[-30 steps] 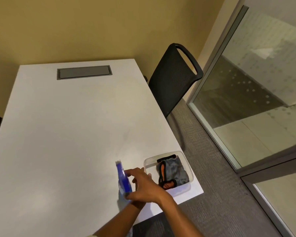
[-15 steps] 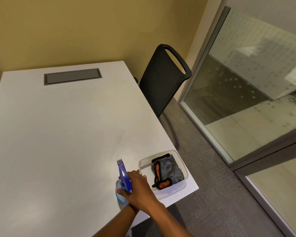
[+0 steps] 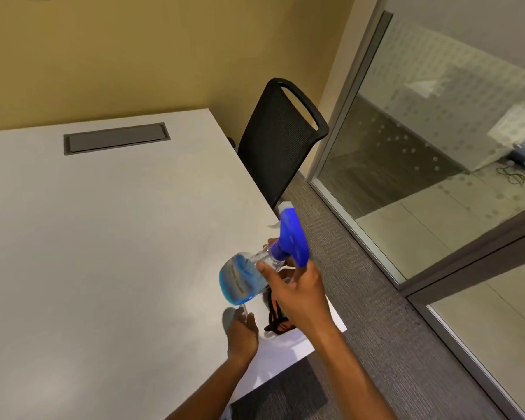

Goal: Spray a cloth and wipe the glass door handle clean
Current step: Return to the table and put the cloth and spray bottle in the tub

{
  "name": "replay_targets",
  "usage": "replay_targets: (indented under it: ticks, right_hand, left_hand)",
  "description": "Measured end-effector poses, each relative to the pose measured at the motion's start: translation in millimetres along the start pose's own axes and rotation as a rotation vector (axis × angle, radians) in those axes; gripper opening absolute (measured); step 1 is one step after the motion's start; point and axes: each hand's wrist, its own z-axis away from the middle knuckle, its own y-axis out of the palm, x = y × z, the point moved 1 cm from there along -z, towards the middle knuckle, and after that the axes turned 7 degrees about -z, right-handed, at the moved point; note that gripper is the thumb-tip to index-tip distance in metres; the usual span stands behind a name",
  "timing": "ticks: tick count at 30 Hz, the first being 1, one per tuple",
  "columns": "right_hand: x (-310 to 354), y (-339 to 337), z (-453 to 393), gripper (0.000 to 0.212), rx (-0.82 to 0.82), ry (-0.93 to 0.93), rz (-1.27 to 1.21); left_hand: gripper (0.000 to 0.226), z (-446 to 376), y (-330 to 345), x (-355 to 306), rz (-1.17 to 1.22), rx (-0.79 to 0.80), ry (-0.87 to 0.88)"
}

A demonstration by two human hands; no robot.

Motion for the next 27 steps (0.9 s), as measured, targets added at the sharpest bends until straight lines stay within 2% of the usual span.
replay_targets:
  ticks: [3, 7, 17, 27]
  right_hand:
    - [1.9, -14.7, -4.3, 0.043, -0.074, -0.038, 0.052]
    - [-8.0, -24.8, -6.2, 0.054, -0.112, 0.011, 0.157]
    - [-61.7, -10.6, -4.0, 0.048, -0.069, 0.129, 0.265]
    - [-98.2, 6.0, -3.5, 0.063, -0.029, 0.132, 0.318]
  left_hand:
    - [0.041, 1.2, -1.6, -5.5, -0.115, 0.036, 0.035]
    - [0.036, 2.2, -3.6, -3.7, -0.143, 0.049, 0.089]
    - [0.039, -2.1, -2.4, -0.9, -0.134, 0.059, 0.077]
    - [0.036, -3.6, 0.8, 0.8, -0.133, 0.054, 0.081]
